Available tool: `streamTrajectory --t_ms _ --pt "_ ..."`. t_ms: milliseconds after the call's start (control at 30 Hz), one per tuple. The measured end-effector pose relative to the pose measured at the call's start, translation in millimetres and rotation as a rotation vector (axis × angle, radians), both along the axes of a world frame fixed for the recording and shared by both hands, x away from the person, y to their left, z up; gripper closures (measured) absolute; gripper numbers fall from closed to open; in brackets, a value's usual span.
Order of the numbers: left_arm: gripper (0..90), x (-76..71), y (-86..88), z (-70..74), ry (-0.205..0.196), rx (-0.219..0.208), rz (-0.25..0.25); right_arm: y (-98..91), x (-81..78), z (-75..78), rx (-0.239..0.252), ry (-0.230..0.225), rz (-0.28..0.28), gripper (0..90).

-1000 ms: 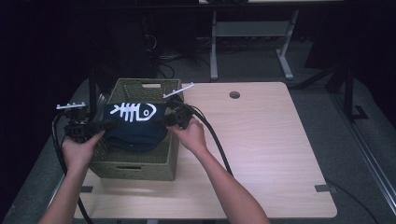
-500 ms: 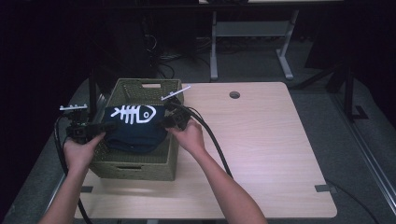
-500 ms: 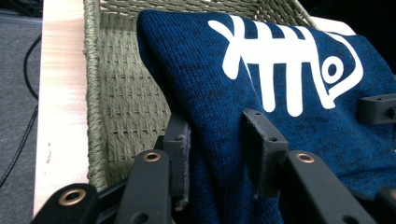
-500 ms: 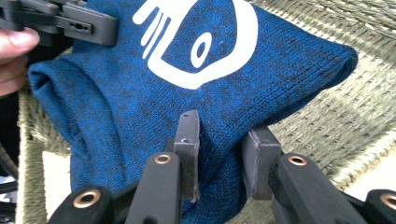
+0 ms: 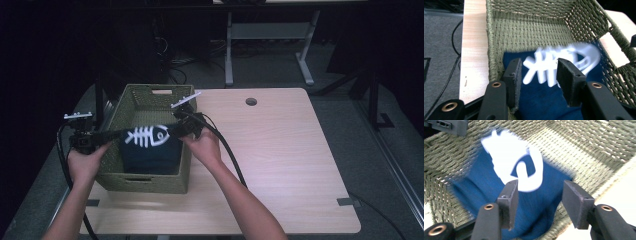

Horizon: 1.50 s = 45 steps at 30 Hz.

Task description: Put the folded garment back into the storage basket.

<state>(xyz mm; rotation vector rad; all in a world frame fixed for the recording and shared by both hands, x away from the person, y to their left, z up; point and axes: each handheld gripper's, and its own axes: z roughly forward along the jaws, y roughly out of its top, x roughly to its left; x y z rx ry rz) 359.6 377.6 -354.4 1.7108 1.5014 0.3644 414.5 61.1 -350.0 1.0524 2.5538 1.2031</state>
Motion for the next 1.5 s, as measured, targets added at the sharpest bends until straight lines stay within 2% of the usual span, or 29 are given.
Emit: streamTrajectory --t_ms 133,200,233,367,767,1033,1500 --pt "56.0 -1.9 -1.9 4.0 -0.033 -0.028 -0.011 -15.0 4.2 6.6 0.069 0.040 0.008 46.3" --pt "56.1 -2.5 -2.4 4.8 -0.041 -0.035 -0.015 -17.9 5.3 7.4 0.080 0.043 0.007 46.2" --pt "56.1 -2.9 -4.2 6.5 -0.045 -0.042 -0.030 -24.5 7.2 9.5 0.118 0.064 0.018 46.3" --pt "56.0 -4.5 -8.8 9.2 -0.064 -0.049 -0.048 -34.4 6.3 13.7 0.164 0.075 0.022 46.1" --pt "52.5 -6.6 -22.7 16.6 -0.089 -0.054 -0.093 -53.7 4.5 21.6 0.210 0.073 0.046 43.1" --pt "49.5 -7.3 -32.0 20.8 -0.101 -0.064 -0.112 -67.2 4.6 24.0 0.230 0.077 0.041 40.6" --pt "43.8 -6.4 -51.3 25.4 -0.116 -0.054 -0.149 -90.7 3.3 25.2 0.236 0.068 0.017 37.9"
